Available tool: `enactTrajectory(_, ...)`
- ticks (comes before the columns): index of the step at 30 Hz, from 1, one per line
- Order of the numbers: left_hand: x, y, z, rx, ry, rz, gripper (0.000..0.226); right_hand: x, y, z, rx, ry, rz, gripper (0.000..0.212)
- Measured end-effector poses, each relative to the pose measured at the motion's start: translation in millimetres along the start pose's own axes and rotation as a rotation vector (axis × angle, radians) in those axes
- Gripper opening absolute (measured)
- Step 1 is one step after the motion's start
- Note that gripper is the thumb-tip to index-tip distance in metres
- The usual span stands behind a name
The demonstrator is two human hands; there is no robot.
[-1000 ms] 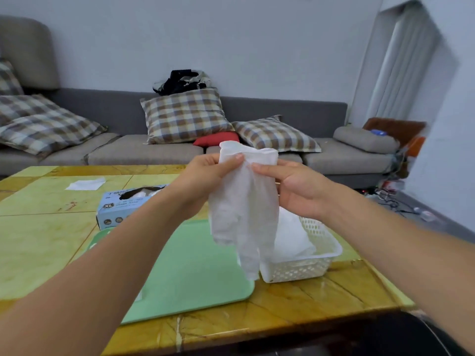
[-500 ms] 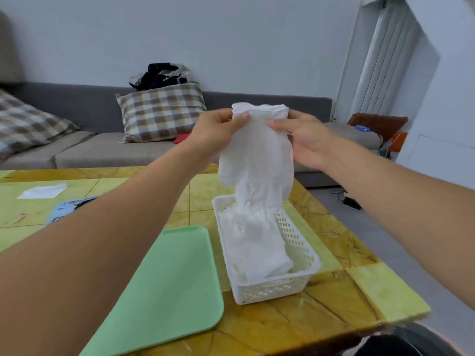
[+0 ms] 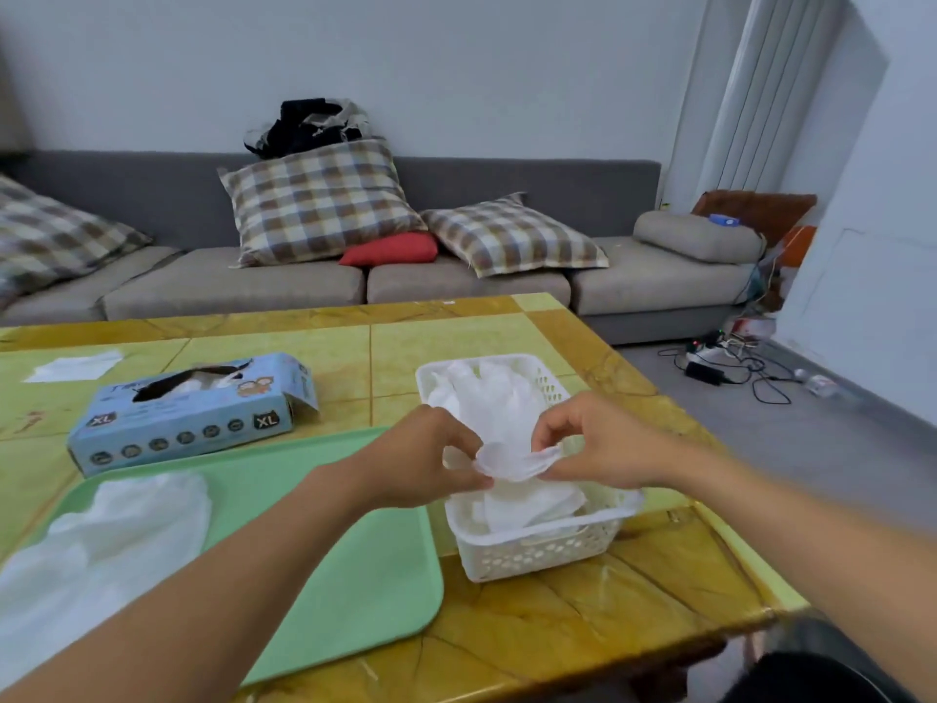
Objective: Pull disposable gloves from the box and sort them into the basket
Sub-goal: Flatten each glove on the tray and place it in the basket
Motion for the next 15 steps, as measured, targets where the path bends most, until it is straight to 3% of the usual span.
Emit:
enactTrajectory(4,1,21,3,0.008,-0.192,-0.138,0.027,4,-15,12,0.033,-0.166,0.276,0.013)
enactTrajectory(7,-1,30,3,-0.023,-0.299,-0.047,0.024,1,-16,17,0.135,-0.404,0.356,0.02)
enactTrajectory(9,-19,26,-5,-0.078,-0.143,0.045,0.029,-14,-22,15,0.205,-0.455,0.253,0.024)
enactTrajectory(11,-40,23,-16,-0.131,0.099,-0.109,0.032,-34,-29,-3,0.188,-0.27,0.156,0.027)
enactTrajectory(13,-42,31,-28,-0.239,0.089,-0.415,0.034,-36,-33,-28,0.2,-0.172,0.262,0.06)
enactTrajectory(15,-19,33,-42,-0.377,-0.155,-0.559,0.049,-11,-28,-47,0.318,-0.351,0.422,0.112)
Point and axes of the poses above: each hand's wrist, its own z-axis away from the middle knuckle, its own x-axis out of the palm, y = z × x, the point moved 6 cm from there along -z, towards the middle knuckle, and after that the axes turned 8 degrees about -y, right-handed, at the moved point
